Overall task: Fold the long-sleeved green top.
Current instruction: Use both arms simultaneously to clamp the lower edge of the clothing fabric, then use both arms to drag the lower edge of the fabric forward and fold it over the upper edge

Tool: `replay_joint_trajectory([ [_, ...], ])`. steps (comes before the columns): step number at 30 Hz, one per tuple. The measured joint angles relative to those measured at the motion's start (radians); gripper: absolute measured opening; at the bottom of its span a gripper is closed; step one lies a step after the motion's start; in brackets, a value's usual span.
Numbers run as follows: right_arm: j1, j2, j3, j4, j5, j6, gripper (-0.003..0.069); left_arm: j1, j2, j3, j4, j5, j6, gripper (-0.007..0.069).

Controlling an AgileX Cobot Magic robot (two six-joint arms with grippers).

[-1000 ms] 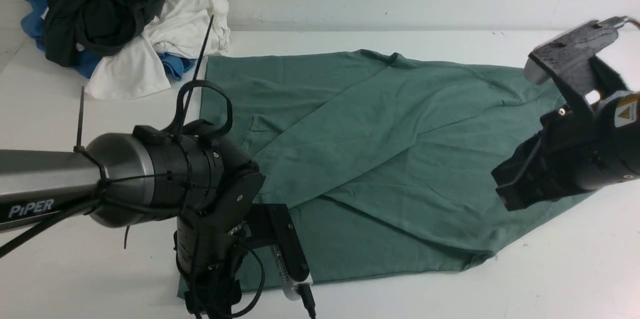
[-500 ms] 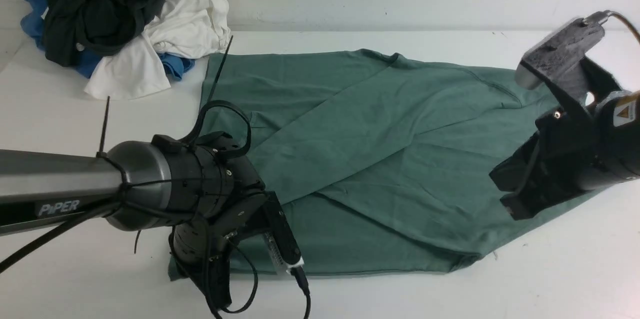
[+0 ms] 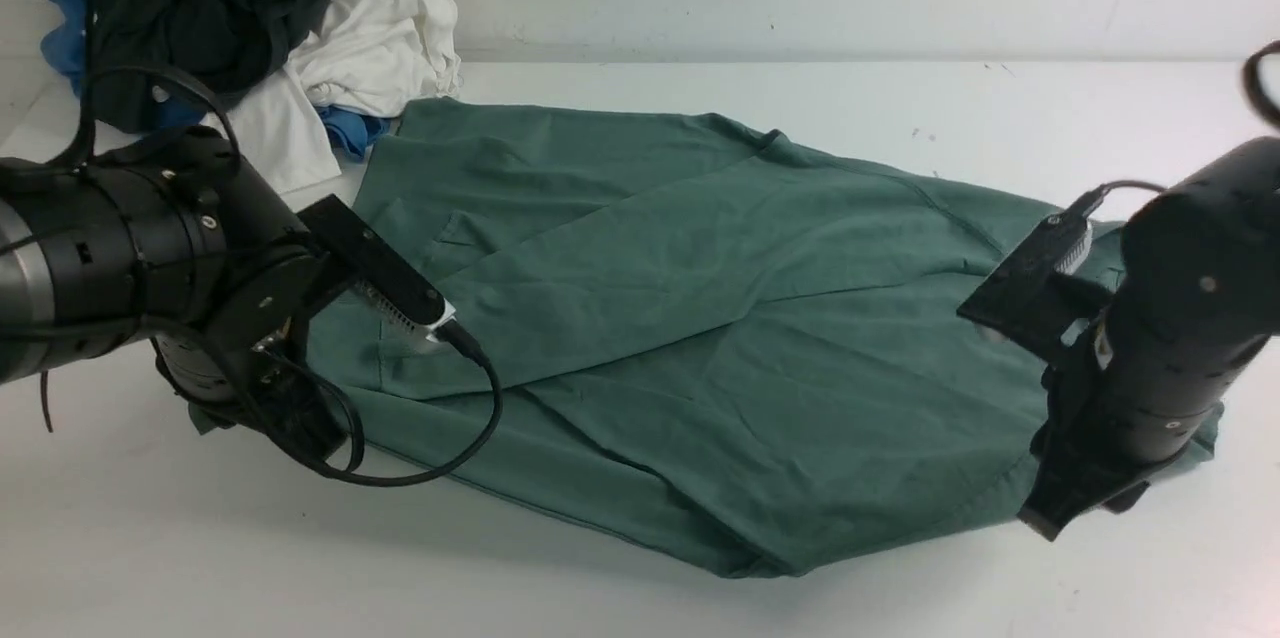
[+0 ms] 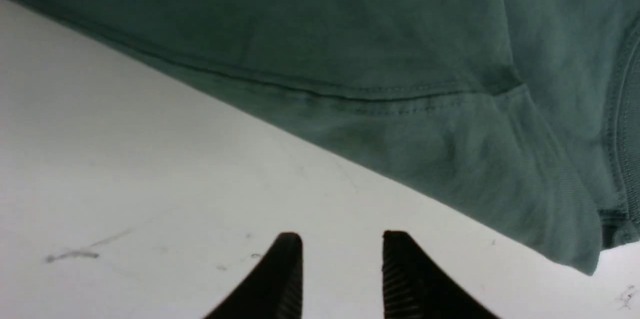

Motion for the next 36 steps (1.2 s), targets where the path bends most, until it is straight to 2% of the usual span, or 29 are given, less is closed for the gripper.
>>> replay_joint_trajectory([
  [1,0.0,0.005,0.0,-0.01,0.0,0.009,0.0253,0.0,-0.001,0.0,0.0,0.0,0.0,0.0002],
  [2,0.0,0.048,-0.001,-0.047,-0.007,0.043,0.033,0.002,-0.014,0.0,-0.001,-0.001,0.0,0.0002],
  [4,0.0,0.086,-0.001,-0.081,-0.02,0.072,0.0395,0.003,-0.024,0.0,-0.003,-0.005,0.0,0.0002],
  [5,0.0,0.091,-0.001,-0.081,-0.022,0.072,0.0402,0.003,-0.025,0.0,-0.003,-0.005,0.0,0.0002],
  [6,0.0,0.125,-0.001,-0.104,-0.038,0.083,0.044,0.003,-0.029,0.0,-0.003,-0.013,0.0,0.0002],
  [8,0.0,0.163,-0.005,-0.128,-0.048,0.089,0.0454,0.003,-0.03,0.0,-0.003,-0.016,0.0,0.0002],
  [10,0.0,0.178,-0.015,-0.17,-0.054,0.097,0.0429,0.003,-0.03,0.0,-0.003,-0.016,0.0,0.0002],
  [11,0.0,0.185,-0.02,-0.193,-0.06,0.119,0.0389,0.003,-0.031,0.0,-0.003,-0.016,0.0,0.0002],
  [12,0.0,0.185,-0.02,-0.198,-0.06,0.123,0.0389,0.003,-0.031,0.0,-0.003,-0.016,0.0,0.0002],
  [13,0.0,0.19,-0.021,-0.238,-0.082,0.167,0.0298,0.003,-0.031,0.0,-0.006,-0.016,0.0,0.0002],
  [14,0.0,0.191,-0.021,-0.245,-0.089,0.186,0.0261,0.003,-0.032,0.0,-0.007,-0.016,0.0,0.0002],
  [16,0.0,0.193,-0.019,-0.252,-0.096,0.221,0.0114,0.003,-0.035,0.0,-0.019,-0.006,0.001,0.0002],
  [17,0.0,0.189,-0.016,-0.251,-0.093,0.227,0.0063,0.003,-0.043,0.0,-0.032,0.006,0.005,0.0002],
  [19,0.0,0.167,-0.012,-0.249,-0.061,0.233,0.0015,0.003,-0.068,0.0,-0.074,0.031,0.018,0.0002],
  [23,0.0,0.043,-0.01,-0.268,-0.003,0.233,-0.0002,0.003,-0.166,-0.041,-0.21,0.08,0.06,0.0002],
  [28,-0.028,-0.111,-0.017,-0.322,-0.022,0.238,-0.0003,0.005,-0.225,-0.142,-0.268,0.085,0.074,0.0002],
  [33,-0.138,-0.146,-0.098,-0.318,-0.125,0.233,-0.0004,0.055,-0.144,-0.306,-0.273,0.081,0.073,0.0002],
  [36,-0.22,-0.075,-0.193,-0.264,-0.275,0.213,-0.0004,0.116,0.015,-0.466,-0.286,0.056,0.073,0.0002],
])
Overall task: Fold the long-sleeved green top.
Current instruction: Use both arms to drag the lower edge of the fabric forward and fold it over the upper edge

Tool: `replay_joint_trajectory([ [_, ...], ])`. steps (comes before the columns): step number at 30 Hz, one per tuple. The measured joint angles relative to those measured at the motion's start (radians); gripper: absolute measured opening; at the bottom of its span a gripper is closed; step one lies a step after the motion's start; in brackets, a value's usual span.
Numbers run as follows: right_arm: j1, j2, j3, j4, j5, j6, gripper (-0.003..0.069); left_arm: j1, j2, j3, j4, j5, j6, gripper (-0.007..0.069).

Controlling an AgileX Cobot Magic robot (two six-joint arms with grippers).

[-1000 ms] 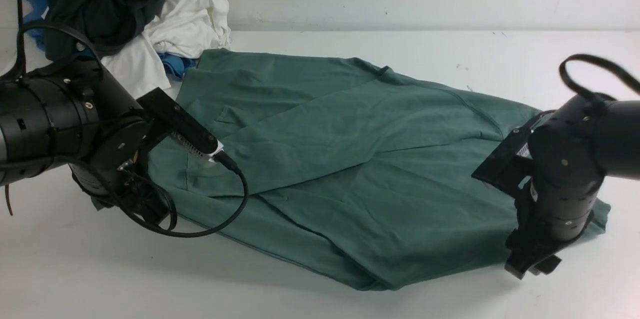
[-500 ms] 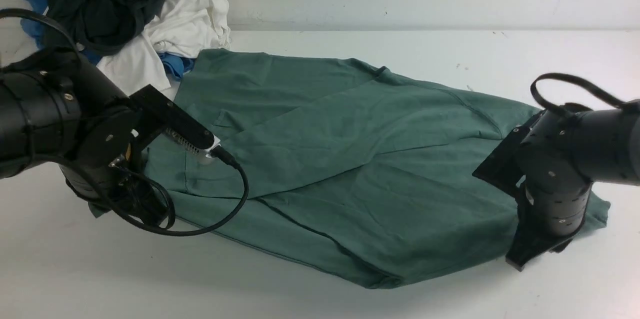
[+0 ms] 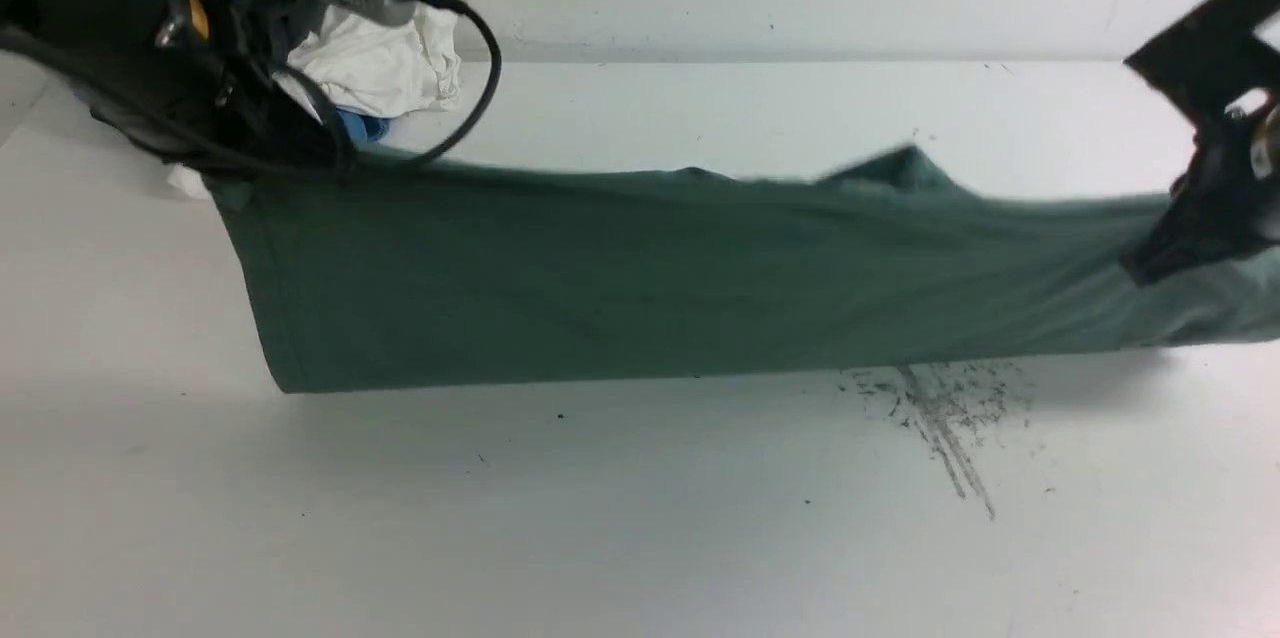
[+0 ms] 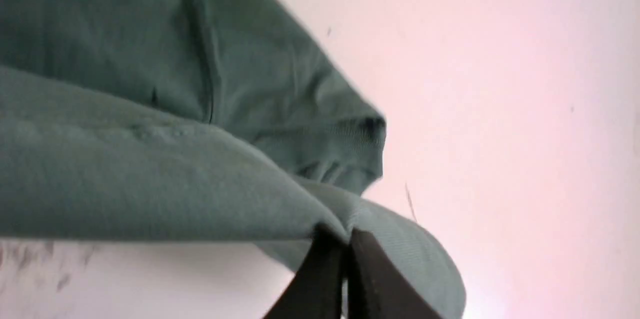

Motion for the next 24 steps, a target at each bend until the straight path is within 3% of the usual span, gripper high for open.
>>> replay_joint_trajectory([
  [8,-0.039,0.285,-0.182,0.007,-0.146,-0.025,-0.0006,0.028,0.38,-0.319,0.006,-0.08,-0.003,0.0002],
  [12,-0.055,0.473,-0.3,-0.05,-0.169,0.072,-0.0006,0.033,0.635,-0.529,0.048,-0.094,-0.049,0.0002],
  [16,-0.07,0.592,-0.386,-0.045,-0.15,0.177,0.0008,0.046,0.834,-0.744,0.075,-0.004,-0.13,0.0021],
  [21,-0.083,0.608,-0.428,-0.013,-0.122,0.228,0.0087,0.058,0.899,-0.872,0.078,0.104,-0.146,0.015],
  [24,-0.084,0.578,-0.465,0.029,-0.094,0.238,0.0202,0.065,0.891,-0.957,0.086,0.18,-0.122,0.0334],
])
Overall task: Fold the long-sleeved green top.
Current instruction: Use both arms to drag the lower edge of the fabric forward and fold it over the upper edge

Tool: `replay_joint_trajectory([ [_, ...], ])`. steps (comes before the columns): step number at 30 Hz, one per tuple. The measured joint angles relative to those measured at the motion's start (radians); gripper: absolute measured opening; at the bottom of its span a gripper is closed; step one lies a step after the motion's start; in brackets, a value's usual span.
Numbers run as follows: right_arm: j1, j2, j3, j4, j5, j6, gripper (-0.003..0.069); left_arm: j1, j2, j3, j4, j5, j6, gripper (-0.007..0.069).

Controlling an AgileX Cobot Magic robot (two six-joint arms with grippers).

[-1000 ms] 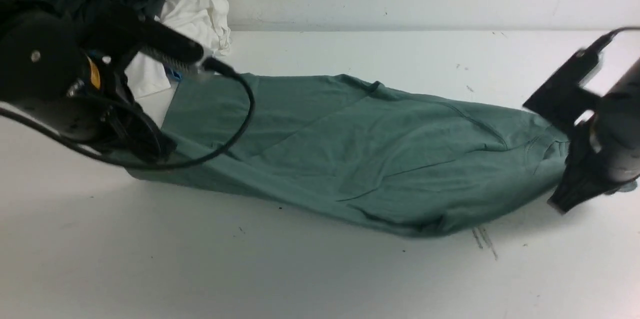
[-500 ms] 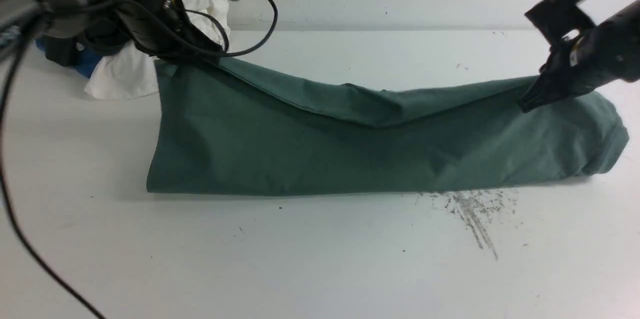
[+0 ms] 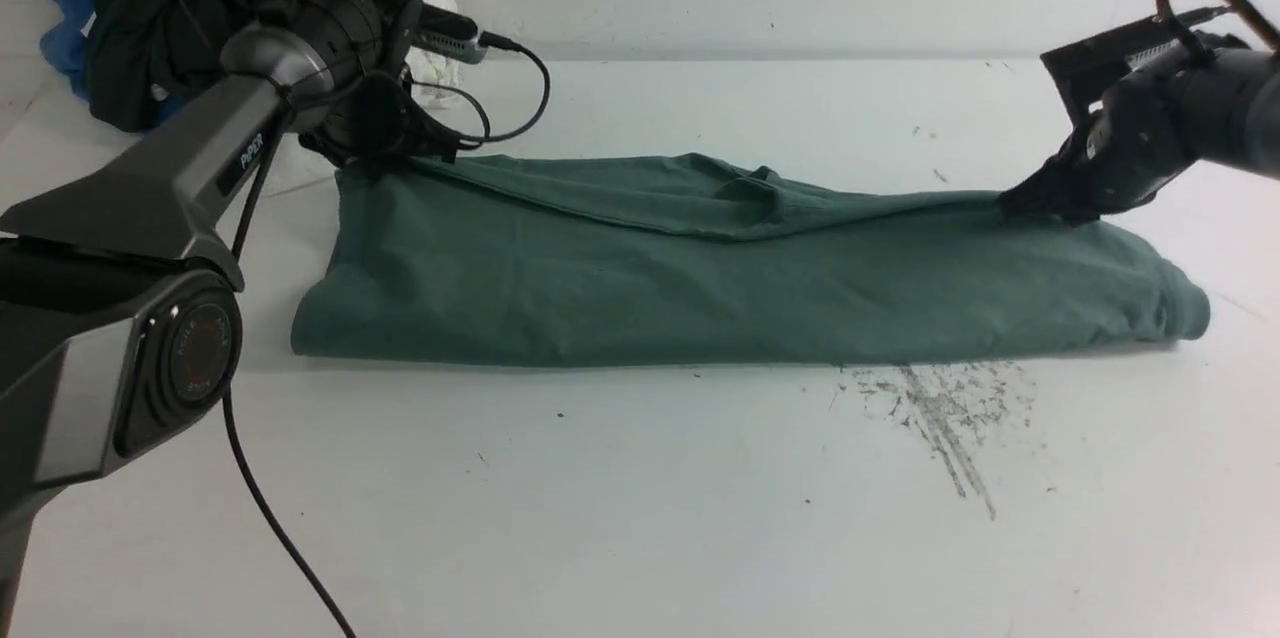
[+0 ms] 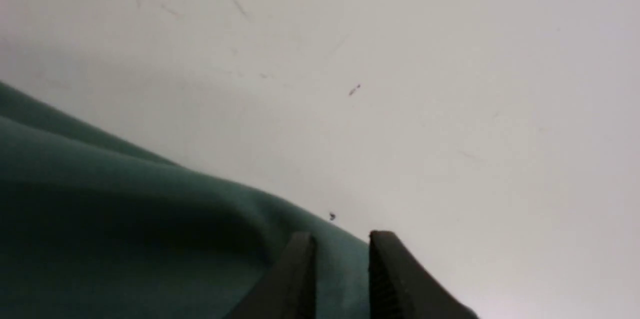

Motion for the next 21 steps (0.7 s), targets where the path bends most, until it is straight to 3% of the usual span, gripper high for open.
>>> replay_joint_trajectory([
  [3,0.012,-0.037,-0.049,0.07,0.042,-0.022,0.0279,-0.001,-0.029,-0.046,0.0,0.057,0.062,0.044],
  [5,0.037,-0.073,-0.097,0.152,0.101,-0.106,0.0311,-0.003,-0.064,-0.072,0.0,0.091,0.12,0.0497],
  [9,0.075,-0.098,-0.142,0.298,0.17,-0.271,0.0297,-0.002,-0.088,-0.084,-0.008,0.124,0.153,0.0514],
  [11,0.103,-0.097,-0.149,0.476,0.234,-0.416,0.0244,0.001,-0.088,-0.084,-0.044,0.145,0.168,0.0497],
  [12,0.124,-0.082,-0.149,0.602,0.301,-0.53,0.0178,0.004,-0.081,-0.082,-0.102,0.15,0.196,0.0465],
  [13,0.127,-0.082,-0.149,0.62,0.301,-0.544,0.0178,0.004,-0.081,-0.082,-0.102,0.15,0.199,0.0459],
  [14,0.148,-0.041,-0.149,0.767,0.363,-0.652,0.0086,0.002,-0.079,-0.065,-0.217,0.151,0.245,0.0389],
  [15,0.155,-0.019,-0.149,0.835,0.374,-0.688,0.0054,-0.001,-0.078,-0.056,-0.269,0.151,0.272,0.0341],
  [17,0.17,0.035,-0.149,0.93,0.371,-0.747,0.0011,-0.016,-0.075,-0.028,-0.381,0.151,0.322,0.0228],
  [21,0.18,0.136,-0.149,1.022,0.288,-0.787,-0.0011,-0.059,-0.072,0.037,-0.486,0.151,0.382,0.0041],
])
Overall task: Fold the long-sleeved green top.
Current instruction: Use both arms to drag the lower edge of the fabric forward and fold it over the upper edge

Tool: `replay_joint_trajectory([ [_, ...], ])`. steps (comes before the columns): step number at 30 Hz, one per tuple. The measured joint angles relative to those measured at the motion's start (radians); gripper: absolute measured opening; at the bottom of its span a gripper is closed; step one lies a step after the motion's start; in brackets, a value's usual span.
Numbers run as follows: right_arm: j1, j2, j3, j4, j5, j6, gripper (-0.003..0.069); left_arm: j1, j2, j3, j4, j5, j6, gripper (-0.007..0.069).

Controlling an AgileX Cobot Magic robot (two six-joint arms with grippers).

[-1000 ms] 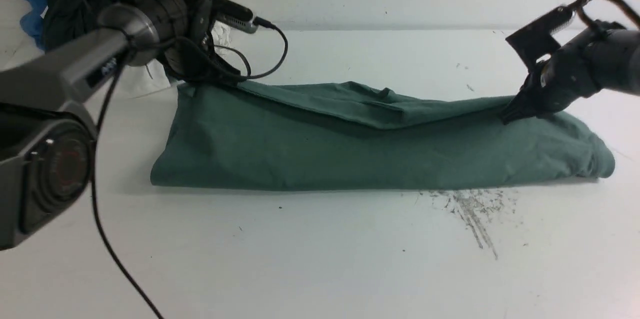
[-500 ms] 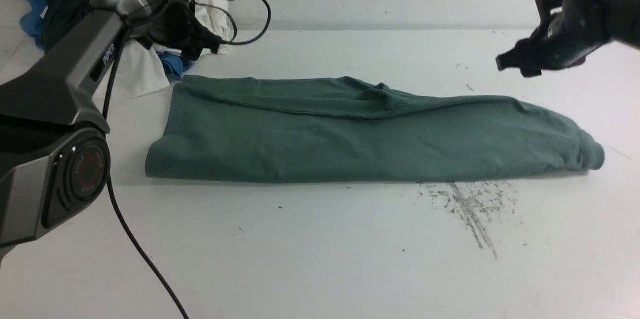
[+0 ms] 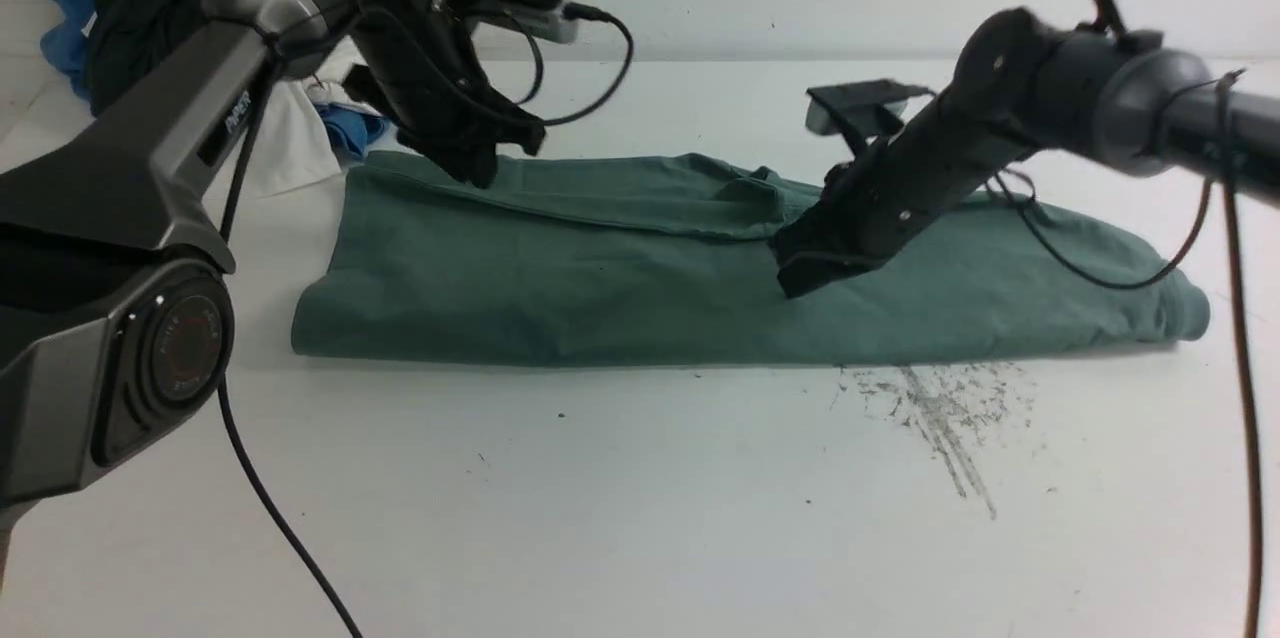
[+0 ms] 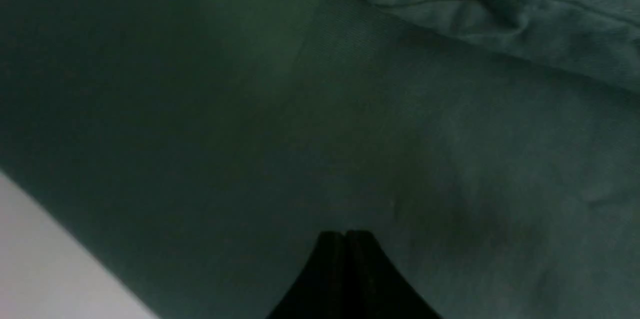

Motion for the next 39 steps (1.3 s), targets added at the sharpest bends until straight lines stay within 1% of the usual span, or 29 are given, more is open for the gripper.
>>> replay_joint_trajectory([
  [1,0.0,0.013,0.0,0.009,-0.026,0.0,-0.0012,-0.008,0.001,0.015,-0.012,0.0,0.008,0.002],
  [2,0.0,0.016,0.0,0.009,-0.032,0.0,-0.0012,-0.01,0.001,0.018,-0.012,0.0,0.01,0.002],
  [3,0.0,0.027,0.0,0.038,-0.093,-0.001,-0.0013,-0.023,0.001,0.049,-0.023,0.0,0.028,0.0],
  [5,0.002,0.038,-0.001,0.055,-0.179,-0.002,-0.0013,-0.028,0.001,0.075,-0.026,-0.001,0.041,-0.0008],
  [7,0.003,0.054,-0.001,0.073,-0.278,-0.002,-0.0013,-0.028,0.001,0.096,-0.027,-0.001,0.045,-0.0008],
  [8,0.003,0.055,-0.001,0.075,-0.287,-0.002,-0.0013,-0.028,0.001,0.1,-0.027,-0.001,0.046,-0.0008],
  [13,0.003,0.068,-0.001,0.161,-0.494,-0.003,-0.0014,-0.028,0.007,0.111,-0.028,-0.005,0.047,-0.0008],
  [17,0.003,0.074,-0.001,0.176,-0.647,-0.011,-0.0014,-0.028,0.025,0.122,-0.031,-0.008,0.047,-0.0008],
  [18,0.002,0.078,-0.001,0.184,-0.742,-0.011,-0.0014,-0.028,0.033,0.133,-0.033,-0.011,0.047,-0.0008],
  [19,-0.001,0.079,-0.001,0.196,-0.787,-0.01,-0.0014,-0.028,0.036,0.14,-0.033,-0.012,0.047,-0.0008],
  [21,-0.009,0.079,-0.009,0.208,-0.805,-0.01,-0.0013,-0.028,0.036,0.141,-0.035,-0.012,0.047,-0.0008],
  [22,-0.015,0.077,-0.026,0.21,-0.749,-0.01,-0.0013,-0.028,0.036,0.141,-0.036,-0.012,0.047,-0.0008],
  [23,-0.016,0.077,-0.029,0.21,-0.749,-0.01,-0.0013,-0.028,0.036,0.141,-0.036,-0.012,0.048,-0.0008],
  [25,-0.022,0.077,-0.093,0.178,-0.484,-0.019,-0.0013,-0.028,0.036,0.141,-0.037,-0.012,0.048,-0.0008],
  [26,-0.022,0.077,-0.098,0.173,-0.436,-0.021,-0.0013,-0.028,0.036,0.141,-0.038,-0.012,0.048,-0.0008],
  [28,-0.005,0.095,-0.168,0.119,-0.18,-0.045,-0.0013,-0.028,0.036,0.141,-0.044,-0.012,0.048,-0.0008],
  [29,-0.003,0.095,-0.173,0.116,-0.18,-0.046,-0.0013,-0.028,0.036,0.141,-0.045,-0.012,0.048,-0.0008],
  [30,0.012,0.129,-0.217,0.092,-0.096,-0.052,-0.0012,-0.028,0.036,0.141,-0.055,-0.012,0.048,-0.0008],
  [32,0.021,0.17,-0.252,0.078,-0.092,-0.055,-0.001,-0.028,0.036,0.141,-0.066,-0.012,0.048,-0.0008],
  [35,0.022,0.213,-0.289,0.081,-0.15,-0.055,-0.001,-0.028,0.036,0.141,-0.071,-0.012,0.048,-0.0008],
  [36,0.022,0.238,-0.315,0.056,-0.255,-0.046,-0.001,-0.029,0.036,0.141,-0.072,-0.013,0.048,-0.0008],
  [37,0.022,0.241,-0.317,0.056,-0.269,-0.043,-0.001,-0.029,0.036,0.141,-0.072,-0.013,0.048,-0.0008],
  [38,0.021,0.258,-0.324,0.021,-0.374,0.005,-0.001,-0.031,0.036,0.141,-0.072,-0.013,0.049,-0.0008],
  [39,0.018,0.264,-0.324,0.003,-0.433,0.036,-0.001,-0.031,0.036,0.141,-0.071,-0.013,0.05,-0.0008],
])
